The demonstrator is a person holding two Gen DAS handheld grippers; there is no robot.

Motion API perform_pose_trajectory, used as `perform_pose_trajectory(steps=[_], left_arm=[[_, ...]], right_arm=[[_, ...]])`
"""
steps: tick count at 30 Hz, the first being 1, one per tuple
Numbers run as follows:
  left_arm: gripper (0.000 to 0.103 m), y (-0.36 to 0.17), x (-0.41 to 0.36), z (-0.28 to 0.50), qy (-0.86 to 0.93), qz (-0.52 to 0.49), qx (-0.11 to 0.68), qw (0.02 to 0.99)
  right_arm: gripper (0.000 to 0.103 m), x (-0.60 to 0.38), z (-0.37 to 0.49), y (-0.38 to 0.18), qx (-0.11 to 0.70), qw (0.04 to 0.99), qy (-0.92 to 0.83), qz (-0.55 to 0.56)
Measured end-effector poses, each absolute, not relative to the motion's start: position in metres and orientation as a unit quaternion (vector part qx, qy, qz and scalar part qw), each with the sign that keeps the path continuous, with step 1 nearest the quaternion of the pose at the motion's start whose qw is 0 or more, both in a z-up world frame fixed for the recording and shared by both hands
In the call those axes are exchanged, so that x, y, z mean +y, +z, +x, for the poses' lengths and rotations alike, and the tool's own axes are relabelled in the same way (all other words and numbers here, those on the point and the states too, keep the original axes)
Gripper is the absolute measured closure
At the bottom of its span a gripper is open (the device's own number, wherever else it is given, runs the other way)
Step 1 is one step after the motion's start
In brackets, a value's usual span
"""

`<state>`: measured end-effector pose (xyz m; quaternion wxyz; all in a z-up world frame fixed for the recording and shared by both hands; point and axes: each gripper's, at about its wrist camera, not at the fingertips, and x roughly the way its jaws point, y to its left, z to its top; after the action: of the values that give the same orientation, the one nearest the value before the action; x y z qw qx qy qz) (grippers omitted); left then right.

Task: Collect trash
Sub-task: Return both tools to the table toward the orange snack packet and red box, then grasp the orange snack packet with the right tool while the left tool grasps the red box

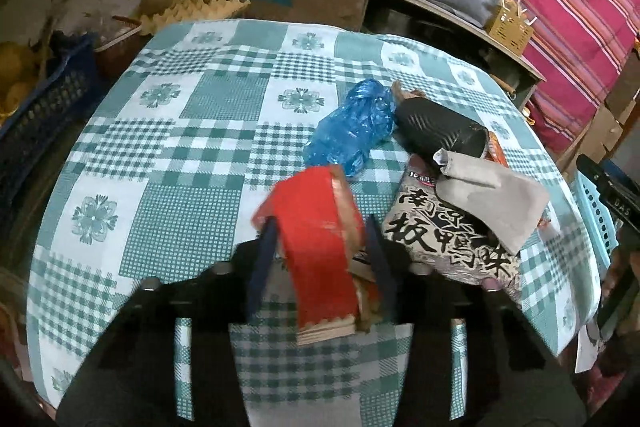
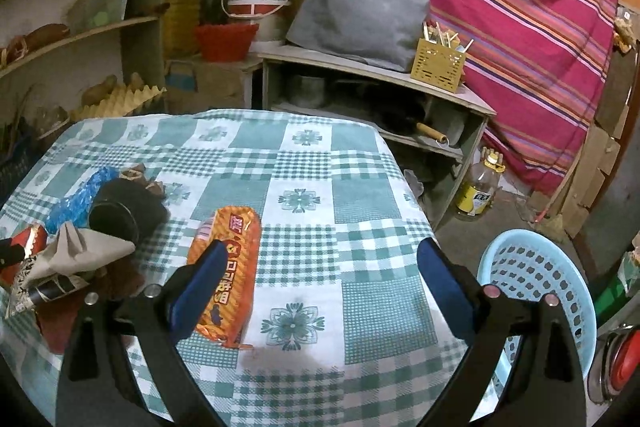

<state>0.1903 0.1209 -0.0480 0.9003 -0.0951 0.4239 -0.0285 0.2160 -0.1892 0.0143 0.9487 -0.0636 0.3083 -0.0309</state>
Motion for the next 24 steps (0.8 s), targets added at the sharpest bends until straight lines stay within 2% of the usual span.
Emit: perform_pose_trajectory(steps=[1,5,7,17,24], left_arm=[[0.085,-0.048,0.121,0.191,-0.033,-0.096,0.427,0.898],[0.090,-0.047,0.121,0.194,-0.027,-0.092,0.426,0.899],[0.096,-0.043,0.119,0.194,-0.023,-0.079,0.420,0.904],[0.097,-0.005,0.136,0.195,0.012,-0.073,0.365,0.928],[0.097,0.015,0.139,0.197,0.020,-0.079,0.338,0.938]], right_arm=[[0.009,-0.188,0.216,0.014,0.309,0.948,-0.031,-0.065],[0.009,-0.186,0.218,0.010,0.312,0.947,-0.028,-0.069],[0.009,-0.184,0.220,0.007,0.316,0.946,-0.027,-0.072],[0.009,-0.164,0.233,-0.015,0.351,0.933,-0.001,-0.074],[0.010,-0.150,0.250,-0.045,0.407,0.911,0.013,-0.070]])
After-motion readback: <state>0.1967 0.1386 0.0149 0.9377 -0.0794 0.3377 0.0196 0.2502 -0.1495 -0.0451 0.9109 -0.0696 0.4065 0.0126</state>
